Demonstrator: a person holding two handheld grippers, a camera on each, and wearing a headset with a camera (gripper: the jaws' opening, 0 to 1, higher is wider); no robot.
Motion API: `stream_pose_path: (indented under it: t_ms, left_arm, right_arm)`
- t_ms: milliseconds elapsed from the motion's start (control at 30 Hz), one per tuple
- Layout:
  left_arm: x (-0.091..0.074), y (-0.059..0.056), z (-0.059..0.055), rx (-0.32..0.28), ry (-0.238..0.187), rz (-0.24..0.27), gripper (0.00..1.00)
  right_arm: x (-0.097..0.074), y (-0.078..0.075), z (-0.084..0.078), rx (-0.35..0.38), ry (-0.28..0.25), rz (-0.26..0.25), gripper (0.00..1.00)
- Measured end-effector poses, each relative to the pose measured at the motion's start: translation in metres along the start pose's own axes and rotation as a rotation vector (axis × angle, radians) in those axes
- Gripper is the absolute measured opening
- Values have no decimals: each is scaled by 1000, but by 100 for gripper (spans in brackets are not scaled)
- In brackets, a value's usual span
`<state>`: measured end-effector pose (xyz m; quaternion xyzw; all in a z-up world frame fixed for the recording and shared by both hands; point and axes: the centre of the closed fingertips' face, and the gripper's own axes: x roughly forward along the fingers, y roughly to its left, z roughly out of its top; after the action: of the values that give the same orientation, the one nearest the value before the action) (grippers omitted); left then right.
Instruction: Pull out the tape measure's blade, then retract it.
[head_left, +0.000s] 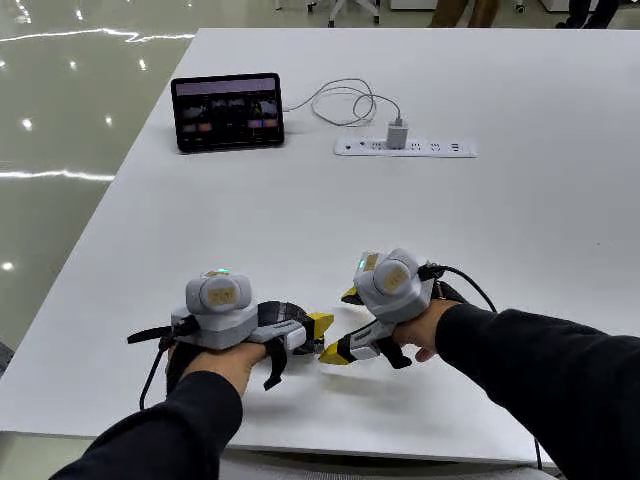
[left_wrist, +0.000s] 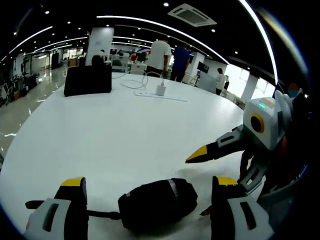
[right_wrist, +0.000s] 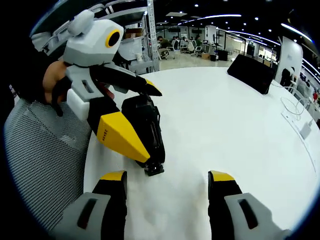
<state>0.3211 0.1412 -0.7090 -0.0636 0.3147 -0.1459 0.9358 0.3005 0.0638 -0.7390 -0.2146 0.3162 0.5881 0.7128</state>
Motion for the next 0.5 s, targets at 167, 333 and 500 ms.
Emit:
stream_pose_path:
  t_ms: [167, 333, 500]
  left_arm:
    - [-5, -14, 4, 47, 29, -125, 100]
    - [-6, -15, 9, 103, 16, -168, 100]
    - [-8, -20, 1, 37, 74, -225, 100]
  right_arm:
    - [-11, -1, 3, 82, -42, -4, 75]
    - [-17, 0, -3, 68, -32, -21, 82]
    - [-22, 0, -7, 118, -49, -29, 95]
